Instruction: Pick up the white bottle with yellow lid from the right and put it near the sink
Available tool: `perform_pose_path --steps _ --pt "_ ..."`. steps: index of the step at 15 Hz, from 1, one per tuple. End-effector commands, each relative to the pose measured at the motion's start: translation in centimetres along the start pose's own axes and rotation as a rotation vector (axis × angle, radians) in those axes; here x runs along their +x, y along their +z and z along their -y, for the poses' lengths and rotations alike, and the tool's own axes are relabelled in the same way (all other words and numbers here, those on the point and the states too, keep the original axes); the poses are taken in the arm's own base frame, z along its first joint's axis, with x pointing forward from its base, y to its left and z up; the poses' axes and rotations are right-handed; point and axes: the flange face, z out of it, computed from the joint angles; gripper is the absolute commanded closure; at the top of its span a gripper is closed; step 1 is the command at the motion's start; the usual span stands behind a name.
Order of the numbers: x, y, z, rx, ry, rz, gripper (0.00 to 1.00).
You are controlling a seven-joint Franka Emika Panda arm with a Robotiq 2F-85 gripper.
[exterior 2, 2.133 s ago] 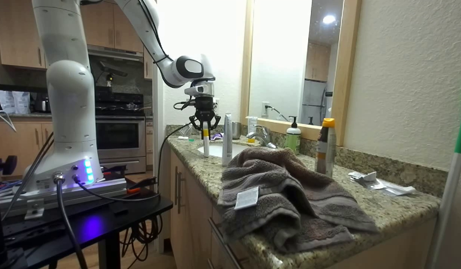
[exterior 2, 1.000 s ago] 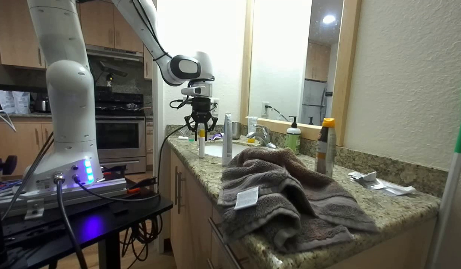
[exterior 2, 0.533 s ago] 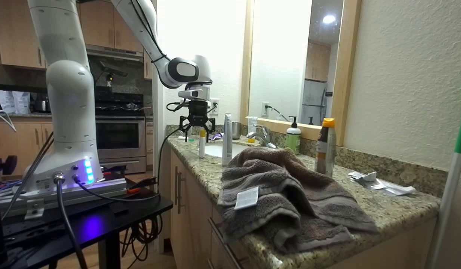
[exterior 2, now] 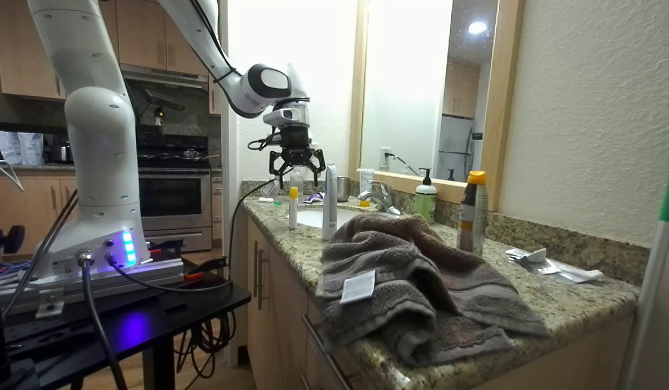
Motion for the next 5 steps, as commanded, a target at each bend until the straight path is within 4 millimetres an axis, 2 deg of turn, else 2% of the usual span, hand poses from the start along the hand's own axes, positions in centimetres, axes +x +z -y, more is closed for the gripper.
perform_pose_path --steps 1,3,4,5 --pt "-0.4 -5.6 0.6 0.103 -0.079 -0.040 0.00" --pt "-0.7 -9.2 0.4 0.186 -0.102 -0.071 0.00" --pt "-0.9 -6.6 1.0 0.140 -0.076 -0.037 0.00" --pt "-1.0 -7.8 0.9 0.163 -0.077 -0.036 0.00"
